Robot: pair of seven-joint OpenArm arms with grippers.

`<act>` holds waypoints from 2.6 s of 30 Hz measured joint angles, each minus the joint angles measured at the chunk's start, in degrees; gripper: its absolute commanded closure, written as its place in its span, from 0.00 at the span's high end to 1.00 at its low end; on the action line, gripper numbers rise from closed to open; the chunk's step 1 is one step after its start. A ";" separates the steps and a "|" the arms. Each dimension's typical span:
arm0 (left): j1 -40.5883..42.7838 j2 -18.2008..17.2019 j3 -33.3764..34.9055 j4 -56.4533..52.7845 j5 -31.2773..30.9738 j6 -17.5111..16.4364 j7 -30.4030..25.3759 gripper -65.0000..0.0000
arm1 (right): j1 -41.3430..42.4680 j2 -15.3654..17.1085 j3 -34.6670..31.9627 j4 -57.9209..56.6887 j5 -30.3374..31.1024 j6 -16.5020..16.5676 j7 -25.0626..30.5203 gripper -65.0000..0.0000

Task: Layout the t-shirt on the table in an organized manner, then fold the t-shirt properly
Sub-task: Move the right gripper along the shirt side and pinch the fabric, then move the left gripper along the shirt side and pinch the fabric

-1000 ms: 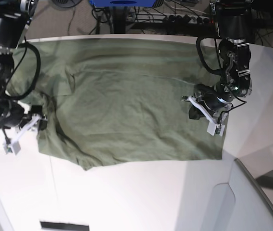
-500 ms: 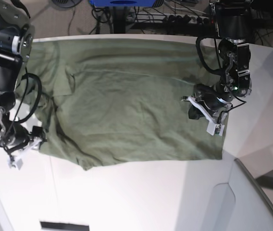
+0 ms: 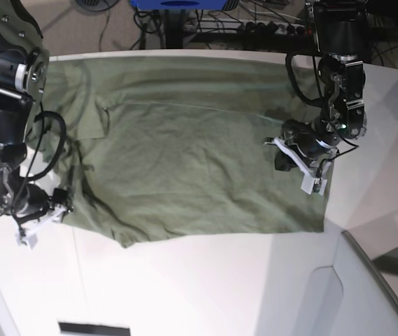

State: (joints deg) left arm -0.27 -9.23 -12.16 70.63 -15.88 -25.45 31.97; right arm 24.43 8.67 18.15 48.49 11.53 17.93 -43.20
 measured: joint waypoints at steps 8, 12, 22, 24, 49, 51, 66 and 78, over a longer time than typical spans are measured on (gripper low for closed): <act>0.13 0.00 -0.15 0.00 0.00 -0.02 0.04 0.00 | -0.02 0.00 0.39 0.00 0.00 0.02 0.57 0.01; -0.13 0.35 -5.97 0.02 -0.35 -0.20 0.02 0.00 | -0.04 0.00 0.57 0.17 -0.02 0.02 0.33 0.00; -5.49 -3.37 -12.96 -3.17 -0.09 0.00 0.00 0.05 | -4.15 -2.60 0.70 15.63 0.11 0.48 -6.23 0.00; -7.08 -3.43 -13.42 -5.62 0.20 0.04 -0.07 0.37 | -4.31 -3.02 0.28 15.54 0.22 0.48 -6.54 0.00; -16.20 -5.29 -12.87 -32.24 -0.09 0.00 -16.39 0.28 | -5.40 -2.54 0.61 15.67 0.04 0.48 -6.51 0.00; -16.20 -5.16 -12.87 -32.28 0.02 0.00 -16.33 0.12 | -5.44 -2.54 0.61 15.67 0.04 0.48 -6.54 0.00; -15.34 -5.38 -13.27 -27.69 -0.15 0.20 -15.30 0.00 | -5.42 -2.54 0.61 15.67 0.02 0.48 -6.51 0.00; -19.80 -7.89 -17.16 -15.47 -0.92 15.93 12.85 0.55 | -5.42 -2.56 0.33 15.63 0.04 0.48 -6.47 0.00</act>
State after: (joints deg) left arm -20.08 -17.12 -29.32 55.16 -16.80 -9.52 44.82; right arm 19.00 6.11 18.48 64.12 11.57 18.41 -49.67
